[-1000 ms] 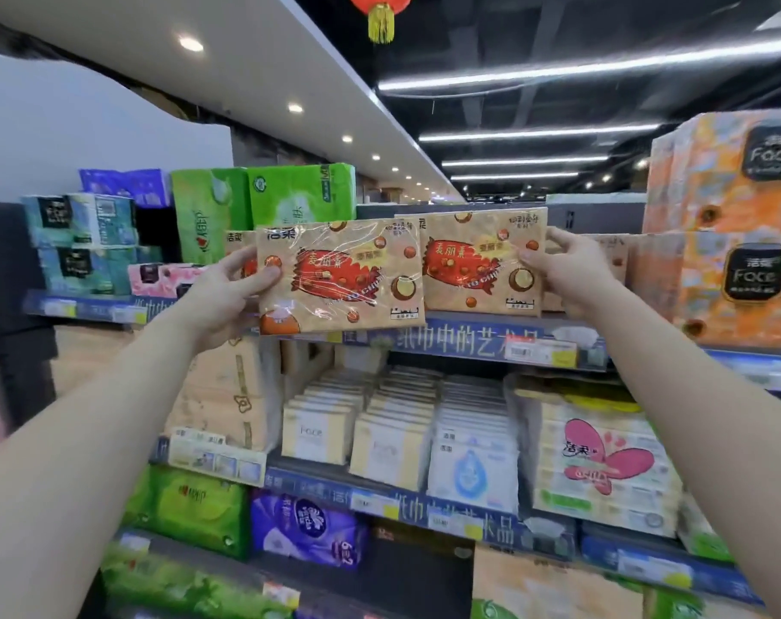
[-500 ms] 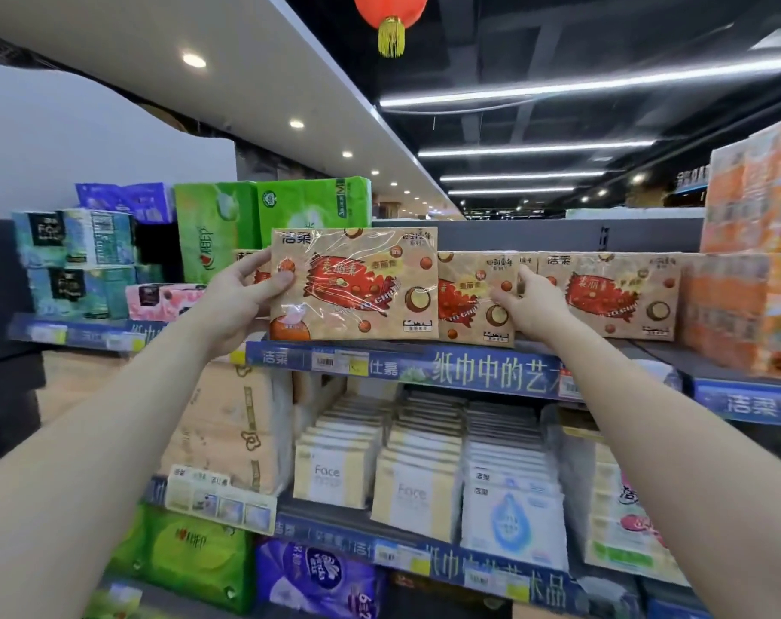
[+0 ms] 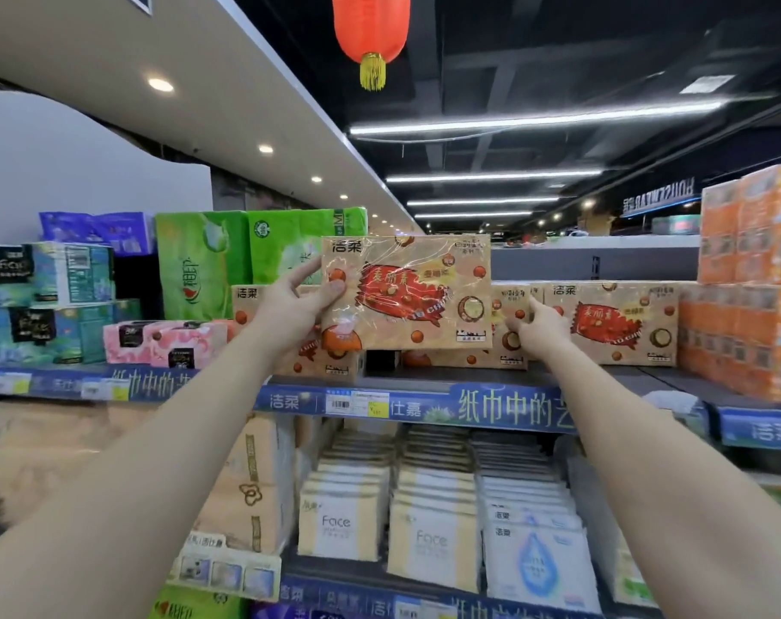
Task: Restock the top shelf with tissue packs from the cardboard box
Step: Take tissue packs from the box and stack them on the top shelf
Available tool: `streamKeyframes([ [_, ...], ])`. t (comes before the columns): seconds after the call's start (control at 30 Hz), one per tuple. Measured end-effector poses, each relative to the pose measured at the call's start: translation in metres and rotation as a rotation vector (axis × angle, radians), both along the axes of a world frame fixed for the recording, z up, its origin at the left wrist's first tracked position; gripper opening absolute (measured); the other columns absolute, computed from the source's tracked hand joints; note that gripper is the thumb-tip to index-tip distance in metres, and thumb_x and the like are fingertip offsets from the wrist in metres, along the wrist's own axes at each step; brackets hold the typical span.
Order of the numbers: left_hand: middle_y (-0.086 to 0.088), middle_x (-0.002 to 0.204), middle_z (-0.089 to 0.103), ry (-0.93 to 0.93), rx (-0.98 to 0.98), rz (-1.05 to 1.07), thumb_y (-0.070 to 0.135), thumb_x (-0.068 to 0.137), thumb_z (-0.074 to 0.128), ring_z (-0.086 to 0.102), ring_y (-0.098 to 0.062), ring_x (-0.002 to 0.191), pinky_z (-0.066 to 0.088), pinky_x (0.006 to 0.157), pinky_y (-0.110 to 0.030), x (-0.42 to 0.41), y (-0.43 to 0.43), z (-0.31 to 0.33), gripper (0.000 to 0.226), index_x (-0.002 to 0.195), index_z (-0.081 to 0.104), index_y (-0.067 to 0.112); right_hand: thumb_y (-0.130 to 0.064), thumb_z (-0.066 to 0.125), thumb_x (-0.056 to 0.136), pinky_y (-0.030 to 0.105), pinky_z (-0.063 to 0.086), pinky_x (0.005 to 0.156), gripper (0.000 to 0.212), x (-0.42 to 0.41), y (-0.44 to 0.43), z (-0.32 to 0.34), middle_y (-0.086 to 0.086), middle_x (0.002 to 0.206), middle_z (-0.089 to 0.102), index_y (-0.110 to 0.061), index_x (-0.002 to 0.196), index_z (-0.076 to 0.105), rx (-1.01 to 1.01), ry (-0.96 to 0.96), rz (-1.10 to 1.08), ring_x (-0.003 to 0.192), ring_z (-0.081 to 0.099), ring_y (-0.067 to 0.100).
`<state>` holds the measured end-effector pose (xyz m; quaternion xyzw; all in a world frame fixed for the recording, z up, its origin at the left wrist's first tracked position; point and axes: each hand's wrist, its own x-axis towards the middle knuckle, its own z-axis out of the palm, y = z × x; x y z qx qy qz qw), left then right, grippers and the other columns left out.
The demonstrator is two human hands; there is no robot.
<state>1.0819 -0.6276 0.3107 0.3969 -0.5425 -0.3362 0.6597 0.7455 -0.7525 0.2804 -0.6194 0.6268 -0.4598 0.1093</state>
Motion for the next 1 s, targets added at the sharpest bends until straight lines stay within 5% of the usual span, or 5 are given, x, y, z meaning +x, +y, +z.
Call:
streamKeyframes([
  [0.17, 0.004, 0.087, 0.081, -0.011, -0.046, 0.009, 0.017, 0.093, 0.076, 0.079, -0.011, 0.080, 0.063, 0.069, -0.029, -0.046, -0.019, 0.004, 0.057, 0.142, 0.054, 0.034, -0.034, 0.062, 0.099, 0.049, 0.051, 0.103, 0.059, -0.013, 0.007, -0.001, 0.007, 0.140, 0.061, -0.019, 0.154, 0.043, -0.110, -0.180, -0.024, 0.120, 0.062, 0.032],
  [0.37, -0.003, 0.091, 0.081, 0.032, -0.062, -0.099, 0.012, 0.095, 0.074, 0.079, -0.015, 0.082, 0.064, 0.067, -0.031, -0.121, -0.047, 0.002, 0.057, 0.146, 0.054, 0.028, -0.048, 0.049, 0.103, 0.035, 0.061, 0.070, 0.038, -0.061, 0.061, 0.022, 0.002, 0.094, 0.079, -0.018, 0.111, 0.070, -0.201, -0.624, 0.288, 0.087, 0.077, 0.019],
  [0.57, 0.006, 0.097, 0.074, -0.019, -0.054, -0.143, 0.024, 0.092, 0.079, 0.075, -0.009, 0.085, 0.061, 0.068, -0.031, -0.201, -0.072, -0.010, 0.058, 0.141, 0.050, 0.036, -0.039, 0.072, 0.093, 0.043, 0.059, 0.087, 0.037, -0.135, 0.085, 0.025, 0.002, 0.110, 0.074, -0.019, 0.124, 0.068, -0.263, -0.155, 0.037, 0.102, 0.071, 0.020],
  [0.73, 0.003, 0.117, 0.066, -0.068, -0.007, -0.153, 0.026, 0.090, 0.081, 0.066, -0.010, 0.099, 0.060, 0.081, -0.035, -0.262, -0.088, -0.029, 0.056, 0.137, 0.051, 0.026, -0.013, 0.074, 0.092, 0.039, 0.051, 0.100, 0.092, -0.181, 0.086, 0.029, 0.002, 0.152, 0.048, -0.032, 0.162, 0.018, -0.222, -0.011, -0.032, 0.128, 0.054, 0.022],
  [1.0, 0.016, 0.093, 0.064, -0.462, -0.077, 0.122, 0.036, 0.089, 0.080, 0.060, -0.004, 0.084, 0.041, 0.064, -0.019, -0.287, -0.103, -0.042, 0.030, 0.110, 0.064, 0.023, -0.008, 0.071, 0.090, 0.045, 0.054, 0.095, 0.069, -0.199, 0.058, 0.026, 0.012, 0.130, 0.064, -0.027, 0.150, 0.043, -0.260, 0.313, -0.186, 0.117, 0.060, 0.031],
])
